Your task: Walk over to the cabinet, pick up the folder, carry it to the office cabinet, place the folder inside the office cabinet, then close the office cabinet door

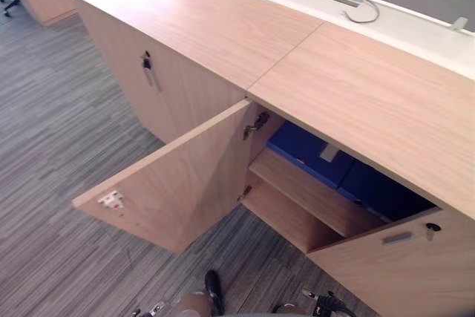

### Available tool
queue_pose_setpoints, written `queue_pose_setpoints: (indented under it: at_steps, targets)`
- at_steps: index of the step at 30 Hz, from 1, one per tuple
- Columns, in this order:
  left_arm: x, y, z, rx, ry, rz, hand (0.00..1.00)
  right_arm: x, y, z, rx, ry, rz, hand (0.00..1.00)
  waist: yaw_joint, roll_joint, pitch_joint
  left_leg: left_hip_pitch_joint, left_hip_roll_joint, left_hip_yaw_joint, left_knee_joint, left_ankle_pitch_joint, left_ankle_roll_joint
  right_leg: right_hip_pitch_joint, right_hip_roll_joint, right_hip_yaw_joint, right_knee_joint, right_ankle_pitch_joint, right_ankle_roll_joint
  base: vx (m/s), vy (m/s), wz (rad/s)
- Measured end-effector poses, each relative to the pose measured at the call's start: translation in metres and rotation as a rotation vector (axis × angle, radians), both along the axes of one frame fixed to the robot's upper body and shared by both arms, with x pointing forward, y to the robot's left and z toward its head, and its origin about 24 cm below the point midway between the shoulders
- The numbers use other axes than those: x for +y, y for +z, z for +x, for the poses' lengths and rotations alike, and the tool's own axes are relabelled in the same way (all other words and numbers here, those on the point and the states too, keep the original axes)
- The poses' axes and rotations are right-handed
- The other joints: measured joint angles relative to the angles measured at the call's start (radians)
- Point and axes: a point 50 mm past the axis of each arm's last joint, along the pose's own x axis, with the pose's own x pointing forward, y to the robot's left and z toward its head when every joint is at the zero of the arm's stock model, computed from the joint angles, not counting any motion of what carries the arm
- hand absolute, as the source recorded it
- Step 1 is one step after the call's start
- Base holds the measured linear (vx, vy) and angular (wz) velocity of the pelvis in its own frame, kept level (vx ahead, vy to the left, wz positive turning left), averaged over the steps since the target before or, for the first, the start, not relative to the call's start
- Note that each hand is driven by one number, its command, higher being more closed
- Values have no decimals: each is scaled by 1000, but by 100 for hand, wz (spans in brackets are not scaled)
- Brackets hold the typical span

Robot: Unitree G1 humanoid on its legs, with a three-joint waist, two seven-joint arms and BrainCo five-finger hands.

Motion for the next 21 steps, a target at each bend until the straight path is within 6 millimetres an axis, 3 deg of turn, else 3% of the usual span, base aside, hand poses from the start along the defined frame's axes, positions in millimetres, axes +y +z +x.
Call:
queue_pose_setpoints:
  at_steps: [4, 14, 21]
  targets:
    - [18, 9, 11, -45, 2, 54, 0, 1, -2, -9, 25, -9, 10, 0, -8, 14, -4, -4, -3, -23, 1, 14, -4, 18, 11, -2, -22, 1, 0, -27, 0, 15]
    - [28, 28, 45, -172, -87, 135, 0, 1, -1, -3, 13, -1, 6, 0, -7, 9, -4, 31, -3, -29, 1, 10, 0, 72, 22, 0, -49, 17, 21, 52, -45, 2]
    - [45, 89, 101, -356, -256, 448, 0, -2, 0, -3, 18, -4, 0, 0, -1, 11, -7, 61, 18, -11, 1, -2, -18, 94, 40, 16, -60, 14, 6, 11, -39, -11]
